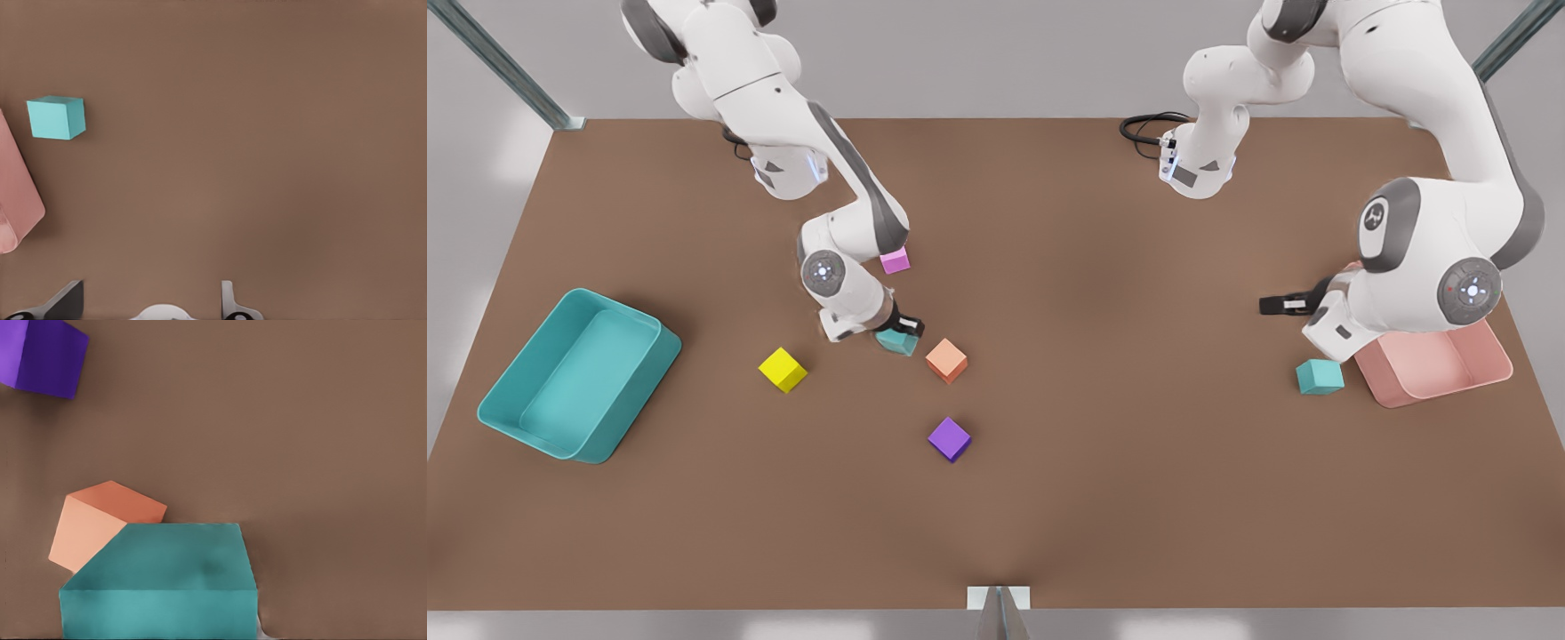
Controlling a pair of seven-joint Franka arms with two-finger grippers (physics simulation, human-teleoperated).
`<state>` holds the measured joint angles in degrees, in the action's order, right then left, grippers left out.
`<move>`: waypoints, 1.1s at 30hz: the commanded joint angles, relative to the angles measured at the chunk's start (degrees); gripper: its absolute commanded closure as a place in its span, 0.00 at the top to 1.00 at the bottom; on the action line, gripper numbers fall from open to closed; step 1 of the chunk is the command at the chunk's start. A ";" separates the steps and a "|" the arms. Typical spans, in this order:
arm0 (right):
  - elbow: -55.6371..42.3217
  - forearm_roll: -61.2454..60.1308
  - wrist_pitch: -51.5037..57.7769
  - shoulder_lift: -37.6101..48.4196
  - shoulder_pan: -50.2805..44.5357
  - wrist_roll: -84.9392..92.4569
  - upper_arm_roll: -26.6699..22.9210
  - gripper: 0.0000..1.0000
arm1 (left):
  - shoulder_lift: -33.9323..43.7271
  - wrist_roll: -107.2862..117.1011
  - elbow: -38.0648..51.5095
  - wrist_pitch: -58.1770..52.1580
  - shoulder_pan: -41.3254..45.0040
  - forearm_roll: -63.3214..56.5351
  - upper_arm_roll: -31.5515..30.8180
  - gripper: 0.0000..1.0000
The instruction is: Stack the two blue cubes on top of each other
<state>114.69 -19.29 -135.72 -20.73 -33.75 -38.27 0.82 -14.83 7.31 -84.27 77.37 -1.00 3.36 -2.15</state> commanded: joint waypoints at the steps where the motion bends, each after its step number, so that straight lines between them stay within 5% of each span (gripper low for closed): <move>1: -6.57 -1.72 -4.20 -5.19 -5.35 -30.18 -0.03 0.73 | 0.06 -3.00 -2.04 8.57 -2.33 -1.24 0.13 1.00; 10: -33.66 5.67 -4.20 -24.09 -17.14 -60.51 -2.75 0.73 | -12.94 -18.73 -9.51 39.96 -9.28 -4.32 4.17 1.00; 20: -38.31 5.67 -4.11 -31.12 -17.84 -64.47 -7.06 0.73 | -16.55 -29.72 -13.46 41.64 -10.16 -4.50 5.14 1.00; 21: -38.49 5.75 -4.11 -31.39 -17.84 -64.47 -7.06 0.75 | -16.55 -29.72 -14.26 41.64 -10.60 -4.50 5.14 1.00; 23: -38.58 5.75 -4.11 -31.47 -17.84 -64.47 -7.15 1.00 | -16.64 -29.72 -15.05 41.72 -10.69 -4.50 5.66 1.00; 28: -38.58 5.58 -1.57 -27.88 -17.05 -63.94 -6.89 1.00 | -17.08 -29.72 -17.33 41.90 -10.60 -4.50 6.28 1.00; 33: -37.52 6.02 19.96 -15.22 -12.22 -62.89 -6.97 1.00 | -17.95 -29.72 -17.33 42.78 -10.95 -4.59 6.54 1.00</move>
<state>76.95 -13.73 -128.58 -37.75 -45.98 -89.90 -6.03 -32.73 -15.48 -101.59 119.11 -11.90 -1.14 4.39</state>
